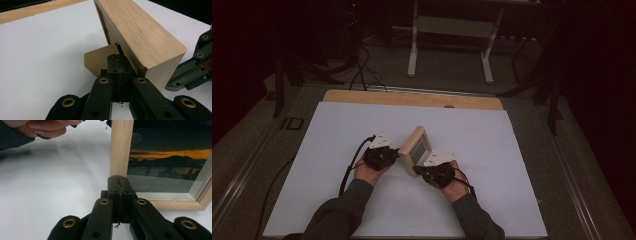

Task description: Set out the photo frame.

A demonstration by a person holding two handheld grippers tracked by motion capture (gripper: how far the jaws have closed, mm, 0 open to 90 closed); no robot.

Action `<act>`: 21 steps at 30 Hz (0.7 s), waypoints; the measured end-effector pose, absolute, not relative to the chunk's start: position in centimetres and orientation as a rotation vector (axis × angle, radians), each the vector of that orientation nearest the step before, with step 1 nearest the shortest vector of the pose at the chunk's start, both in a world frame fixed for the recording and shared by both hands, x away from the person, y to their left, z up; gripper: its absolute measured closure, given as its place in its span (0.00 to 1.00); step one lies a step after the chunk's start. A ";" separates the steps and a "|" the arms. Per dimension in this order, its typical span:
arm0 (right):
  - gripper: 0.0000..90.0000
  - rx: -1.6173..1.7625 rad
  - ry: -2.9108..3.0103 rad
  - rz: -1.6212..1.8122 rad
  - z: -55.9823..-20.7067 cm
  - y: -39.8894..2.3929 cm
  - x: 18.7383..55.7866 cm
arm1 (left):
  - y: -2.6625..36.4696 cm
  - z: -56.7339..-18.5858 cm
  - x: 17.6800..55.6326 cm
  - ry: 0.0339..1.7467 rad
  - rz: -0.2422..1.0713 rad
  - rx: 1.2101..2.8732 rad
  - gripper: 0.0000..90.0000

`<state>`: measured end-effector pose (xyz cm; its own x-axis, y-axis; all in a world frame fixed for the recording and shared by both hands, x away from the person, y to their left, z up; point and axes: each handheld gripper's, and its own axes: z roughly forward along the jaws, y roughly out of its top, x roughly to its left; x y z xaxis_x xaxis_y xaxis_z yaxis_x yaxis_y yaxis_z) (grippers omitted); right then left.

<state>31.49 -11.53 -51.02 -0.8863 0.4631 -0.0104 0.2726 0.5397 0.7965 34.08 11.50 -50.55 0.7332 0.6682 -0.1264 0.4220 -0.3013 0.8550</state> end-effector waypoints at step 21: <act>1.00 0.631 2.546 1.266 -51.2 -10.6 31.8 | 11.4 -50.4 34.9 0.858 0.316 1.930 1.00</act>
<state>31.80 -10.62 -51.20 -0.8812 0.4725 -0.0131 0.2748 0.5347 0.7991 34.88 11.39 -50.42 0.7186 0.6824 -0.1343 0.4327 -0.2875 0.8545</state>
